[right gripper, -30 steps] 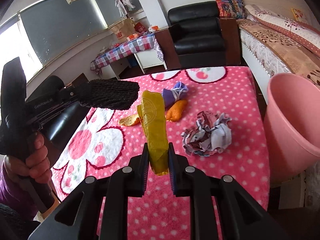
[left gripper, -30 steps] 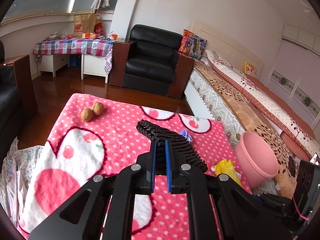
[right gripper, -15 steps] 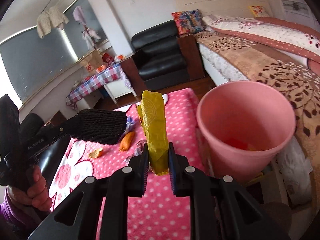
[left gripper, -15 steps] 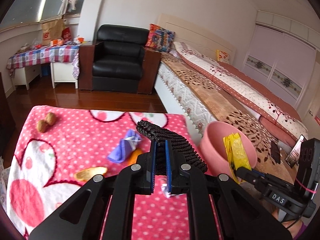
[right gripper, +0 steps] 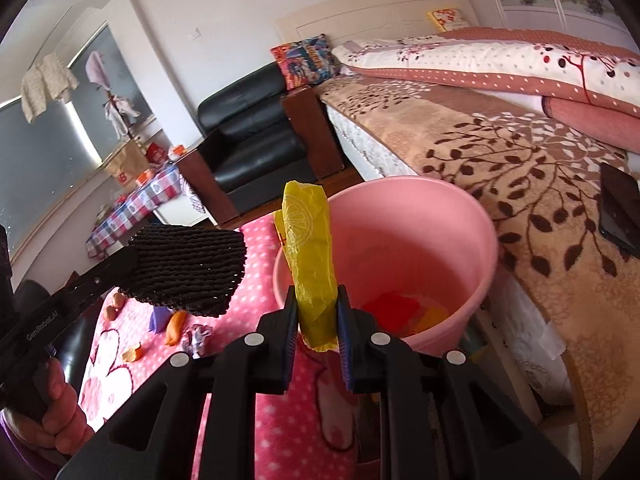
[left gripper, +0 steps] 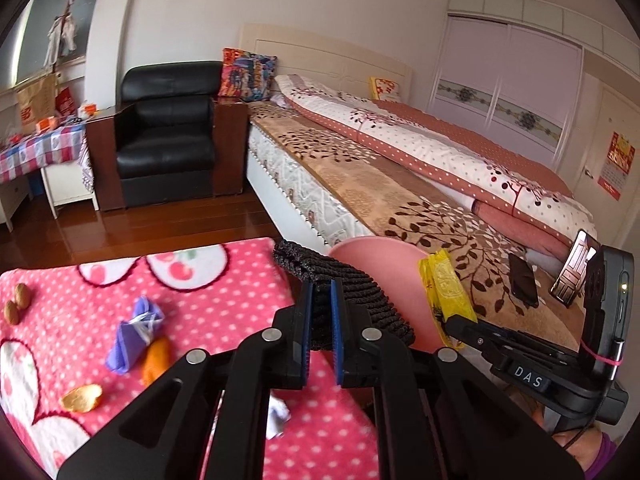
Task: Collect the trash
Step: 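Carry scrubber and yellow bag over bucket and open left tool, then open right tool to drop yellow bag into pink bucket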
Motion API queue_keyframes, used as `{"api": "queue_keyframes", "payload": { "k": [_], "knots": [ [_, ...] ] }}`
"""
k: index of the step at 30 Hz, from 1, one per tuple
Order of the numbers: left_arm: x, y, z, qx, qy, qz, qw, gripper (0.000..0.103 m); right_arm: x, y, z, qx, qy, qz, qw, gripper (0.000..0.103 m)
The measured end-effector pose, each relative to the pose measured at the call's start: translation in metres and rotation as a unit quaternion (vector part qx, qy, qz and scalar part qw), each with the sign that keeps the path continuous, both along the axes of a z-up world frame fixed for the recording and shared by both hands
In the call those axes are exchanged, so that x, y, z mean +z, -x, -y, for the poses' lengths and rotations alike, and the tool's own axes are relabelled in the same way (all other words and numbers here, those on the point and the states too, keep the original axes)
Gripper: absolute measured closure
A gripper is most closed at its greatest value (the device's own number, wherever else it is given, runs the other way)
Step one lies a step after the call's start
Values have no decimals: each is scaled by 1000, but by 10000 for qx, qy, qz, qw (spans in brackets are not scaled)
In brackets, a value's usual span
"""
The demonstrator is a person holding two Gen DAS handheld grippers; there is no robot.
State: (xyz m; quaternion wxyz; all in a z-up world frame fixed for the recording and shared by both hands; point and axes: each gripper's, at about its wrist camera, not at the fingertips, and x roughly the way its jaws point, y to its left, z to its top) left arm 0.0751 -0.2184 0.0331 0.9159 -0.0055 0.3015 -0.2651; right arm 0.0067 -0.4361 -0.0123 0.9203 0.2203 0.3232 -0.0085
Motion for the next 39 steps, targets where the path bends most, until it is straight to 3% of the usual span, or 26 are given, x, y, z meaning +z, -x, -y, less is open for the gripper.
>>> {"api": "queue_keyframes", "payload": {
  "k": [9, 20, 24, 26, 39],
  "knots": [
    [-21, -12, 48, -217, -344, -56, 9992, 95, -16, -22, 20, -195, 54, -155, 9997, 85],
    [-31, -18, 68, -358, -416, -146, 9984, 91, -28, -34, 29, -298, 144, -297, 9990, 83],
    [-30, -19, 69, -413, -330, -193, 9984, 70, -29, -35, 29, -311, 148, -262, 9991, 78],
    [-28, -18, 68, -464, -265, -166, 9984, 67, -30, -34, 29, -346, 125, -235, 9990, 67],
    [-21, 2, 37, -364, -233, -124, 9990, 66, -15, -13, 1, -143, 40, -28, 9999, 63]
  ]
}}
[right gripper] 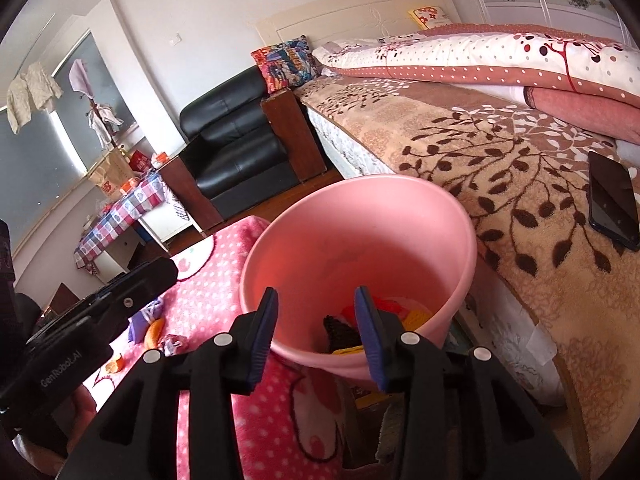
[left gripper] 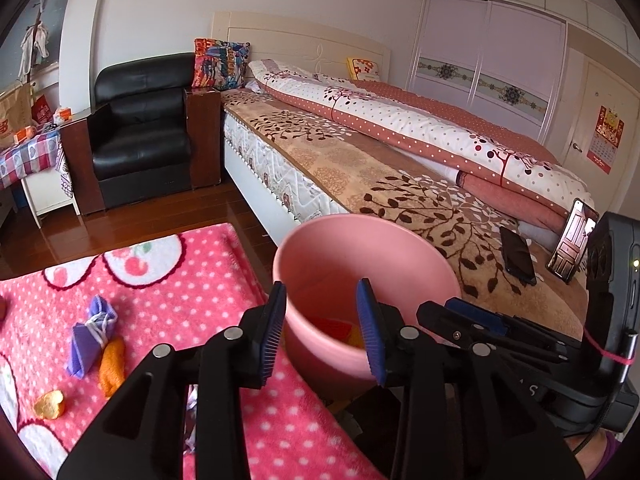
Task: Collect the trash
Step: 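Open right tool to drop yellow bag into pink bucket, then move both open tools back over the blanket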
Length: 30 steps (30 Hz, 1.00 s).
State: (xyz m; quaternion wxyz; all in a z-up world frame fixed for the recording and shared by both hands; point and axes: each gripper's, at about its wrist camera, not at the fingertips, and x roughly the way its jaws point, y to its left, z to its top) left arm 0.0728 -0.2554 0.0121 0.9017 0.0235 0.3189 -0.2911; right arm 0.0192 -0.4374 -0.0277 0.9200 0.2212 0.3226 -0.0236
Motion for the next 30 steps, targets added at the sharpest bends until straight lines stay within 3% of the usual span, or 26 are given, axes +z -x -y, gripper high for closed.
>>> {"api": "queue_keyframes", "payload": {
  "k": [8, 16, 23, 30],
  "knots": [
    [2, 18, -58, 279, -21, 18, 9996, 66, 6, 7, -57, 599, -29, -14, 9982, 61],
    [2, 30, -143, 920, -127, 148, 9956, 66, 4, 7, -112, 1174, 38, -146, 9930, 61],
    [-12, 27, -212, 1755, -336, 41, 9839, 66, -2, 1, -142, 1502, 93, -269, 9882, 61],
    [-40, 10, -255, 2348, -440, -380, 9703, 66, -11, -12, -153, 1657, 65, -431, 9852, 61]
  ]
}}
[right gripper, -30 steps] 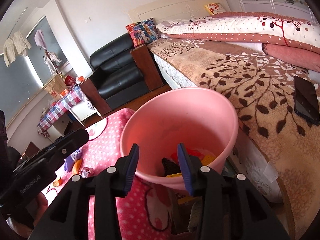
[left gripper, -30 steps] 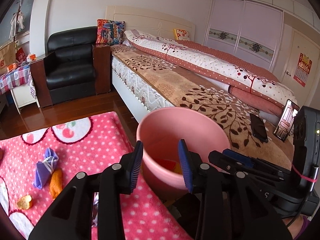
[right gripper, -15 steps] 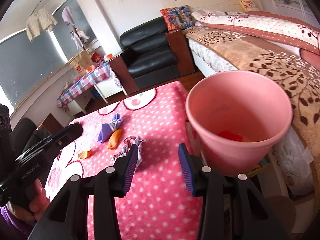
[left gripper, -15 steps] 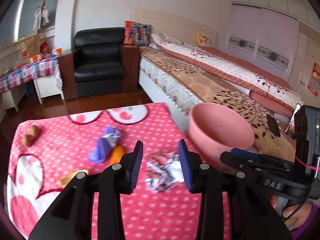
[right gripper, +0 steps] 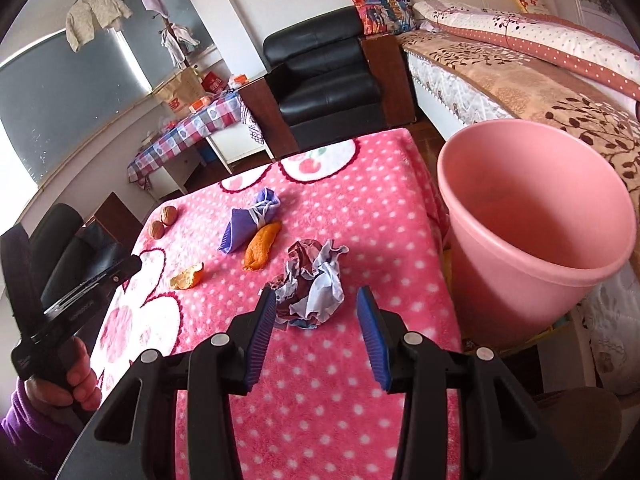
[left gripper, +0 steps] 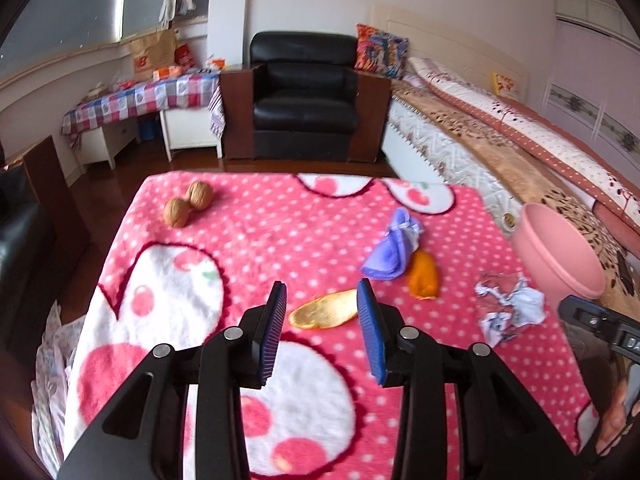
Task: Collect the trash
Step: 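Move both open tools back over the blanket, then grasp orange peel with left tool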
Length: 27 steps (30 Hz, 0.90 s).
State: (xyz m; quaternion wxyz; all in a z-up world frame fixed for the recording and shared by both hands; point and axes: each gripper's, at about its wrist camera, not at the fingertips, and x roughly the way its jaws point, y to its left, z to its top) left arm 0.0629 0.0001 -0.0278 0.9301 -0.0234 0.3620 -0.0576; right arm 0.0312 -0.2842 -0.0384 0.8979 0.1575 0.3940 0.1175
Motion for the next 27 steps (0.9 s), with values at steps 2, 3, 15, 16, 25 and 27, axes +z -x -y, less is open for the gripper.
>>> {"api": "queue_keyframes", "payload": {
  "k": [2, 3, 15, 16, 25, 27],
  "knots": [
    [-9, -5, -3, 64, 34, -162, 9998, 66, -1, -1, -1, 1, -3, -9, 10000, 61],
    [-14, -7, -4, 85, 42, -227, 9997, 66, -1, -2, -1, -8, 8, -25, 10000, 61],
    [-40, -26, 2, 64, -62, -541, 9985, 66, -10, -8, 0, -19, 81, -192, 9998, 61],
    [-41, -27, 1, 70, -40, -571, 9983, 66, -9, -8, -1, -14, 93, -189, 9998, 61],
    [-50, -36, 0, 172, 18, -736, 9971, 78, -9, -10, -3, -20, 135, -220, 9997, 61],
    [-51, -36, 1, 208, -7, -733, 9971, 86, -9, -11, -3, -28, 115, -232, 9997, 61]
  ]
}}
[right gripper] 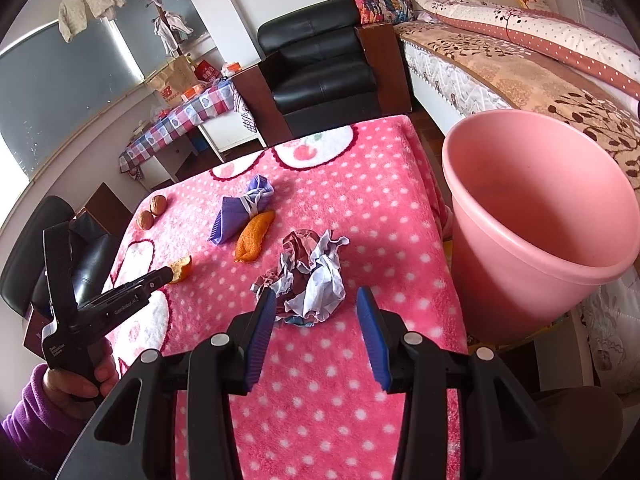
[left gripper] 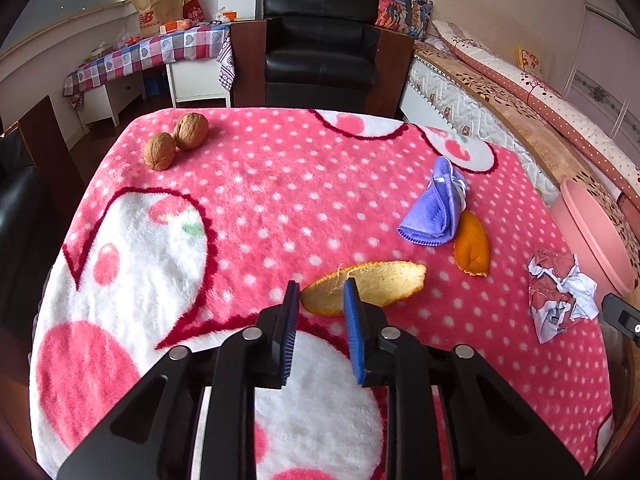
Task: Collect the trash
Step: 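Grasp orange peel with left tool, then grasp crumpled patterned paper with right tool while left holds orange peel, then carry peel and paper over bucket and open both tools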
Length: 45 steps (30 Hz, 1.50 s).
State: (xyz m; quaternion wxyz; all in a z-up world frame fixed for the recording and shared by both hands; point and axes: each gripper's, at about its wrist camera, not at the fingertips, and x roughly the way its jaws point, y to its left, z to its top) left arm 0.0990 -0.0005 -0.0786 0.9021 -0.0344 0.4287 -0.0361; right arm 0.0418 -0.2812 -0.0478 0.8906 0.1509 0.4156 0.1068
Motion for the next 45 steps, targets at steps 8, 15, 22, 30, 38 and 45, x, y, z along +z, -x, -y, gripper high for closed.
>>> {"api": "queue_keyframes", "payload": {
  "k": [8, 15, 22, 30, 38, 45],
  "knots": [
    [14, 8, -2, -53, 192, 163, 9997, 98, -1, -4, 2, -37, -22, -20, 10000, 58],
    [38, 21, -1, -89, 349, 411, 9985, 99, -3, -12, 5, -82, -111, -30, 9999, 58],
    [55, 32, 12, -308, 425, 575, 9970, 99, -12, -24, 3, -59, -160, -168, 9997, 58],
    [69, 38, 34, -561, 429, 617, 9956, 99, -11, -20, 3, -14, -383, -46, 9993, 97],
    [96, 28, 88, -1171, 622, 793, 9880, 100, 38, -2, 44, -350, -429, 679, 9962, 97],
    [127, 16, 158, -1949, 828, 1060, 9716, 100, 54, 8, 104, -1052, -325, 926, 9896, 97]
  ]
}}
